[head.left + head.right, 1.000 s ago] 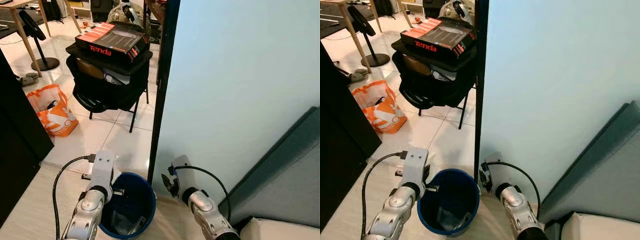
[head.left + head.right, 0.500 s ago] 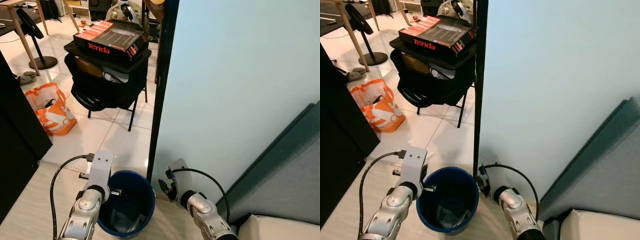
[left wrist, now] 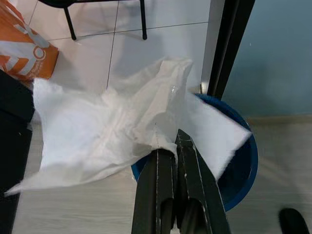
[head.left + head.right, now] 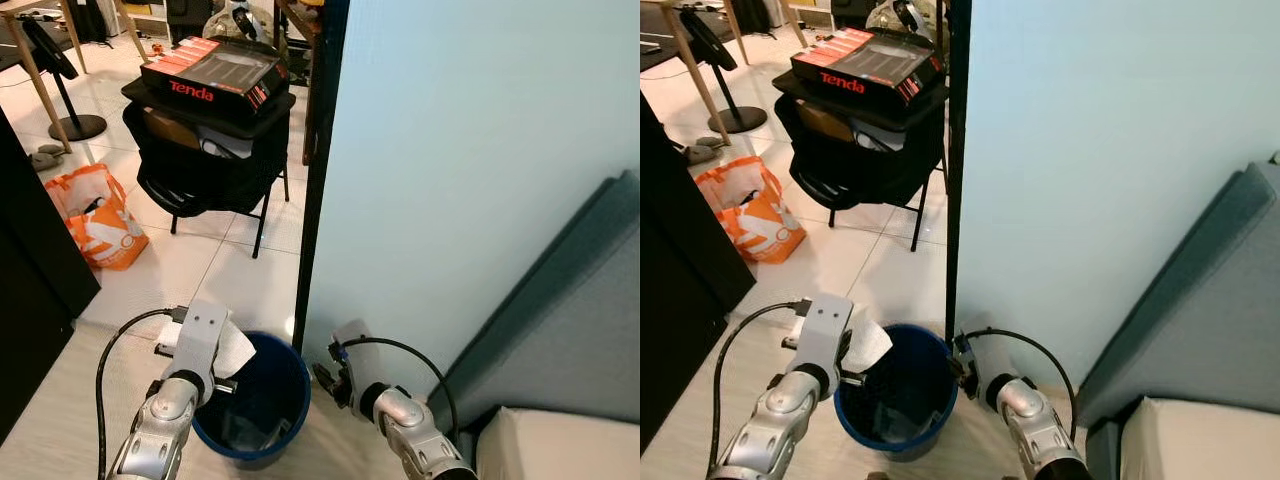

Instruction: Clean up the room

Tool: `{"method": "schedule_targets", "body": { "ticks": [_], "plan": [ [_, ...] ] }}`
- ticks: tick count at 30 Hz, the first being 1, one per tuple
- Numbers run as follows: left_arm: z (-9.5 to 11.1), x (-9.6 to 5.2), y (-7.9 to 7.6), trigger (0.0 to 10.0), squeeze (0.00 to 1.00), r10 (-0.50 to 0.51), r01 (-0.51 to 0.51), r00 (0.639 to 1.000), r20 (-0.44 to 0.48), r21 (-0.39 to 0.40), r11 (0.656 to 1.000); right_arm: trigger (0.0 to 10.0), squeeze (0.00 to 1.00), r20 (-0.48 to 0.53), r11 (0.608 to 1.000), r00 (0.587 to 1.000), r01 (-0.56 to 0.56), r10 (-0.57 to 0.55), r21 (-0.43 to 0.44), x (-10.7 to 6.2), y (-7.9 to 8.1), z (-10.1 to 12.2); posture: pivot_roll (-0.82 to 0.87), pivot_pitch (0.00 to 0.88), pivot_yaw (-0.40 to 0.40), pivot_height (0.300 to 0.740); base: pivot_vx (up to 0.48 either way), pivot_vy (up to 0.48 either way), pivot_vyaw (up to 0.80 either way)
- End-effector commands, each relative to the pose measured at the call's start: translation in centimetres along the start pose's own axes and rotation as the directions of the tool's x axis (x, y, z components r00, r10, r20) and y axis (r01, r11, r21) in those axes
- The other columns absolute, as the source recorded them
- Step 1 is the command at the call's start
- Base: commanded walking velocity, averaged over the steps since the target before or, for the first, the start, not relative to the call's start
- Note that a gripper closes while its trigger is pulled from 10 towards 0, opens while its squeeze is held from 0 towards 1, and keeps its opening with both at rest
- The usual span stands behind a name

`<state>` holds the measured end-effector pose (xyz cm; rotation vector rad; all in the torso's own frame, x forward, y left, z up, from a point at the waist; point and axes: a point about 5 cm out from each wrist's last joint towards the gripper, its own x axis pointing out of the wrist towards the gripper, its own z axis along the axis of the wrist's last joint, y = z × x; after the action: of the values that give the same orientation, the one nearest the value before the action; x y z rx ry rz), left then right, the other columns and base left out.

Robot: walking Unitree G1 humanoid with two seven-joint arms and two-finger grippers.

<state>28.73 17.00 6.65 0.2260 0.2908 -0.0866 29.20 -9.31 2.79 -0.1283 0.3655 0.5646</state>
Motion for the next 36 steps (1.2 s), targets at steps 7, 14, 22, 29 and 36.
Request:
{"method": "schedule_targets", "body": {
  "ticks": [7, 14, 22, 29, 36],
  "plan": [
    [-0.6, -0.1, 0.4, 10.0, 0.00, -0.020, 0.021, 0.999, -0.035, 0.015, 1.000, 10.0, 0.00, -0.006, 0.999, 0.999, -0.051, 0.051, -0.002, 0.2, 0.4, 0.2, 0.06, 0.143, -0.034, 0.610, 0.000, 0.000, 0.00],
    [-0.8, 0.0, 0.8, 10.0, 0.00, -0.030, 0.032, 0.998, -0.050, 0.049, 0.998, 10.0, 0.00, -0.016, 0.994, 0.995, -0.103, 0.102, -0.032, 0.5, 0.7, 0.6, 0.06, 0.149, -0.040, 0.600, 0.000, 0.000, 0.00],
    [-1.0, -0.1, 1.2, 10.0, 0.00, -0.025, 0.030, 0.998, -0.059, 0.087, 0.996, 10.0, 0.00, -0.053, 0.971, 0.973, -0.230, 0.227, -0.065, 0.7, 1.7, 0.7, 0.05, 0.160, -0.055, 0.590, 0.000, 0.000, 0.00],
    [-1.2, -0.3, 2.0, 10.0, 0.00, -0.078, 0.088, 0.994, -0.081, 0.128, 0.988, 10.0, 0.00, -0.072, 0.932, 0.938, -0.345, 0.338, -0.115, 1.2, 2.7, 1.6, 0.05, 0.186, -0.074, 0.580, 0.000, 0.000, 0.00],
    [-1.7, -0.5, 2.7, 10.0, 0.00, -0.163, 0.188, 0.979, -0.124, 0.225, 0.956, 10.0, 0.00, -0.094, 0.864, 0.875, -0.484, 0.475, -0.141, 1.5, 3.9, 2.6, 0.05, 0.211, -0.095, 0.580, 0.000, 0.000, 0.00]
  ]
}}
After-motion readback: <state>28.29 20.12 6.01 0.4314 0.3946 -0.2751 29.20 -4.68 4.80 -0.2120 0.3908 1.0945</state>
